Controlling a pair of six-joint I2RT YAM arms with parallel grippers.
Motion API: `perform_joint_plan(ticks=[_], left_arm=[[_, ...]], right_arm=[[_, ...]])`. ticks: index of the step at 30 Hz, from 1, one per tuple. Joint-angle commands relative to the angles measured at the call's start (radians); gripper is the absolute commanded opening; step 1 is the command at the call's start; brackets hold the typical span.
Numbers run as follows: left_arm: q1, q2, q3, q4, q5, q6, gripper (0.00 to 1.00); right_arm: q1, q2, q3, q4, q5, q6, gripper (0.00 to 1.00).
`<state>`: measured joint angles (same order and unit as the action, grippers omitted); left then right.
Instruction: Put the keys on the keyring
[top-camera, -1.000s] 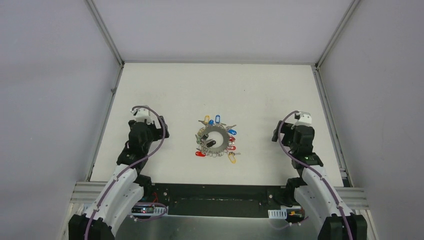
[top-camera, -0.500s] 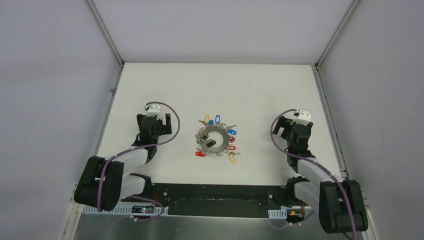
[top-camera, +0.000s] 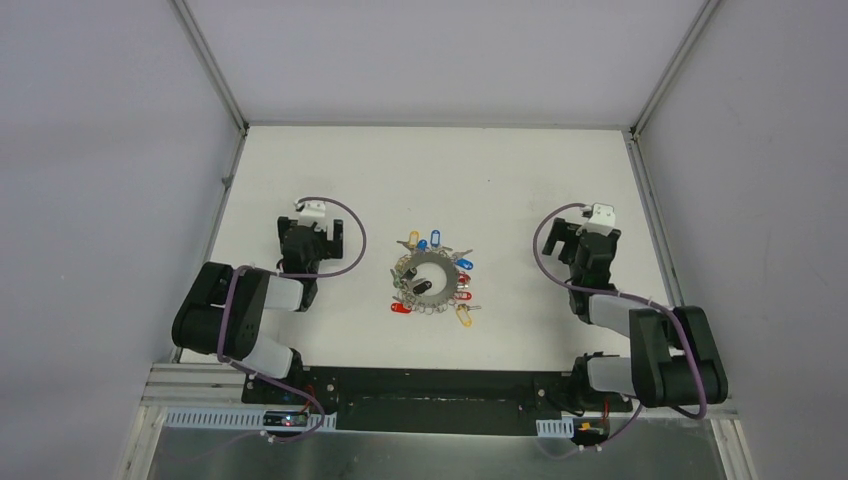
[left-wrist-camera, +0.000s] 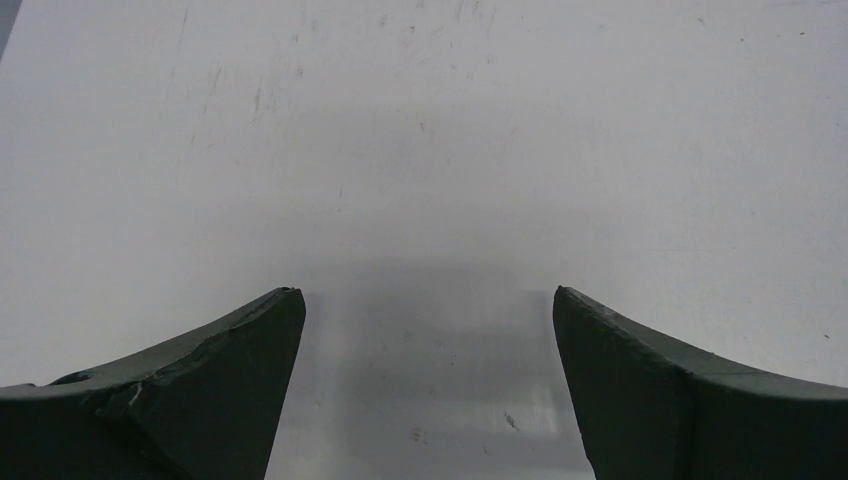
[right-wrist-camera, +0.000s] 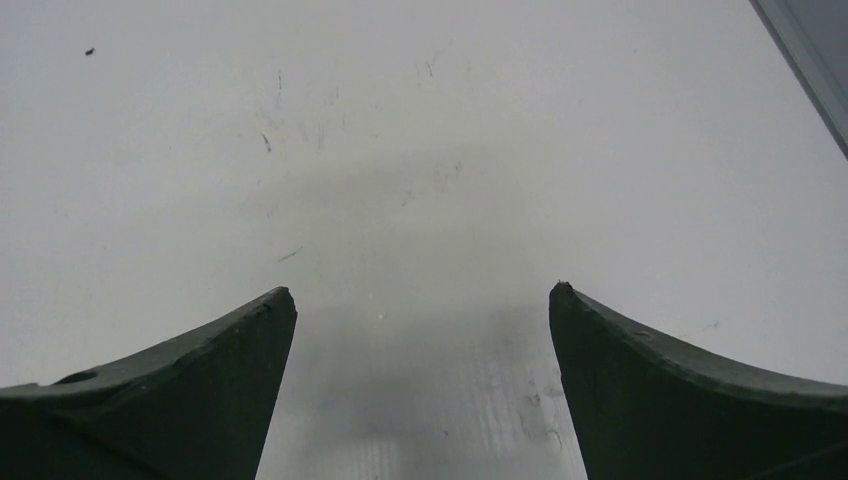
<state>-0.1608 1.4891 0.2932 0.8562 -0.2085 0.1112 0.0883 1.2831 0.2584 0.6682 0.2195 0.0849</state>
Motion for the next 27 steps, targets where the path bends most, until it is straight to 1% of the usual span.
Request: perform_joint_plan(ticks=[1, 3, 5, 7, 10, 14, 17, 18, 20, 22, 24, 27], left_arm=[[0.025, 0.018, 0.041, 0.056, 0.011, -0.024, 0.99], [0.026, 0.006, 0.042, 0.031, 0.011, -0.031, 0.99], [0.026, 0.016, 0.039, 0.054, 0.009, -0.025, 0.99], [0.026, 0.009, 0.042, 0.036, 0.009, -0.029, 0.99], [0.025, 0.013, 0.041, 0.046, 0.009, -0.027, 0.99], [0.026, 0.013, 0.041, 0.043, 0.01, -0.027, 0.99], [0.026, 0.013, 0.041, 0.043, 0.011, -0.028, 0.99], [0.026, 0.012, 0.041, 0.044, 0.01, -0.027, 0.99], [0.026, 0.012, 0.041, 0.044, 0.01, -0.028, 0.99], [0.026, 0.013, 0.041, 0.043, 0.01, -0.028, 0.99], [0.026, 0.013, 0.041, 0.043, 0.01, -0.027, 0.99], [0.026, 0.012, 0.041, 0.043, 0.01, -0.028, 0.99]], right_arm=[[-0.007, 0.034, 0.069, 0.063, -0.014, -0.049, 0.99], [-0.007, 0.061, 0.081, 0.077, -0.017, -0.063, 0.99], [-0.009, 0.113, 0.087, 0.121, -0.007, -0.067, 0.99], [-0.013, 0.172, 0.097, 0.163, 0.004, -0.064, 0.99], [-0.014, 0.217, 0.126, 0.153, -0.014, -0.071, 0.99], [-0.027, 0.218, 0.132, 0.123, -0.037, -0.061, 0.99], [-0.038, 0.262, 0.091, 0.262, -0.05, -0.06, 0.99], [-0.039, 0.246, 0.103, 0.205, -0.052, -0.053, 0.99], [-0.04, 0.258, 0.097, 0.237, -0.055, -0.06, 1.0], [-0.04, 0.246, 0.096, 0.214, -0.053, -0.058, 1.0], [-0.04, 0.255, 0.094, 0.236, -0.055, -0.06, 1.0], [-0.039, 0.252, 0.096, 0.226, -0.057, -0.06, 1.0]])
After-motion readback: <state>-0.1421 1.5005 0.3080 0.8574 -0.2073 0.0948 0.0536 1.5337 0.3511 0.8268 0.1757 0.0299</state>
